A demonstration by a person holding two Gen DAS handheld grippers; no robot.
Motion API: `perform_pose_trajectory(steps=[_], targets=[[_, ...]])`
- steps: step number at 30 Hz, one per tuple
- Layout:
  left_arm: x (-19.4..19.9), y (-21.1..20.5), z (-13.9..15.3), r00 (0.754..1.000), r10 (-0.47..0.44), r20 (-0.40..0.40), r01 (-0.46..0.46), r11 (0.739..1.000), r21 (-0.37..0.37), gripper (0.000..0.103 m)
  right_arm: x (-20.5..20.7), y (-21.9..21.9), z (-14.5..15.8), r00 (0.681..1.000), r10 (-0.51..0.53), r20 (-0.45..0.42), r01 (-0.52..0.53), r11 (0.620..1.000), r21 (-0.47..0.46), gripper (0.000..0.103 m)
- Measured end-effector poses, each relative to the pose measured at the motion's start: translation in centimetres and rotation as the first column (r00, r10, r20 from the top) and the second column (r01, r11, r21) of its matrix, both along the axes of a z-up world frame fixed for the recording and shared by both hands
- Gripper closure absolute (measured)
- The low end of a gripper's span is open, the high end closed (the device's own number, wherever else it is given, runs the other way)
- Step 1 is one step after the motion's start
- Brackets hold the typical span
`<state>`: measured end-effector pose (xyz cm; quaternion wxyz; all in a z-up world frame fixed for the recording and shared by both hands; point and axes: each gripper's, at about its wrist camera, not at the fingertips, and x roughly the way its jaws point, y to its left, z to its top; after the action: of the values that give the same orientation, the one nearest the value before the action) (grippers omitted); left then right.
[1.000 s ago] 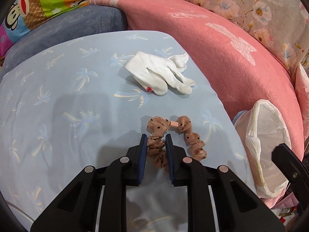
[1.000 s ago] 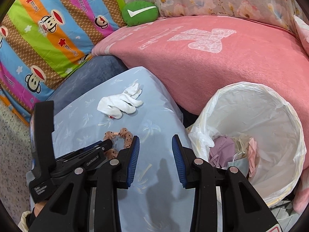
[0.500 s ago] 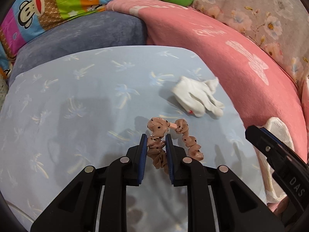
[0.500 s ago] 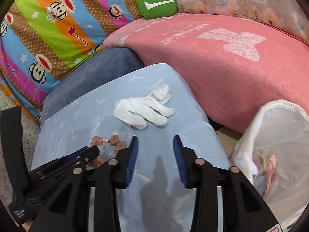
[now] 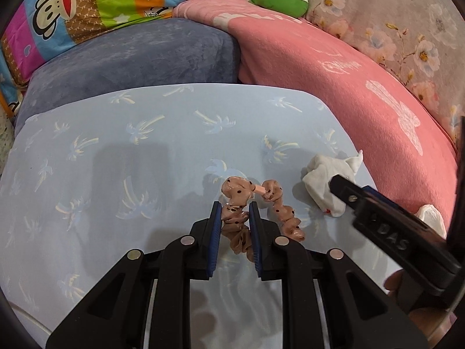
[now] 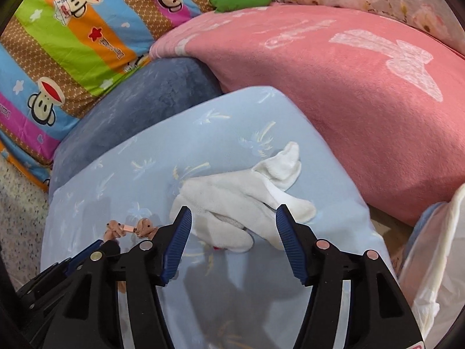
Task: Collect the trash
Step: 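Grasp the white gloves with the right tool while the left holds the scrunchie, then carry the scrunchie and gloves with both tools over the bin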
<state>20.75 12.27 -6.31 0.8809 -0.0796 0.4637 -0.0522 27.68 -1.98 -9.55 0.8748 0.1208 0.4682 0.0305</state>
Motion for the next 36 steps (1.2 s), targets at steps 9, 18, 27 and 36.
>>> perform_pose_trajectory(steps=[9, 18, 27, 36], targets=[[-0.5, -0.2, 0.0, 1.0, -0.014, -0.009, 0.014, 1.0, 0.0, 0.084, -1.4, 1.1, -0.8, 0.999, 0.043, -0.022, -0.044, 0.995, -0.085, 0.094], [-3.4, -2.8, 2.1, 0.998, -0.057, 0.023, 0.057, 0.998, -0.004, 0.084, -7.6, -1.5, 4.0, 0.997, 0.008, 0.072, -0.006, 1.0, -0.017, 0.094], [-7.4, -8.1, 6.6, 0.978, -0.167, 0.126, 0.167, 0.986, 0.013, 0.084, -13.8, -7.0, 9.4, 0.98, -0.092, 0.174, 0.091, 0.996, 0.012, 0.094], [-10.4, -14.1, 9.2, 0.942, -0.284, 0.181, 0.286, 0.958, 0.017, 0.084, -20.1, -14.5, 12.7, 0.947, -0.213, 0.241, 0.213, 0.977, 0.025, 0.093]])
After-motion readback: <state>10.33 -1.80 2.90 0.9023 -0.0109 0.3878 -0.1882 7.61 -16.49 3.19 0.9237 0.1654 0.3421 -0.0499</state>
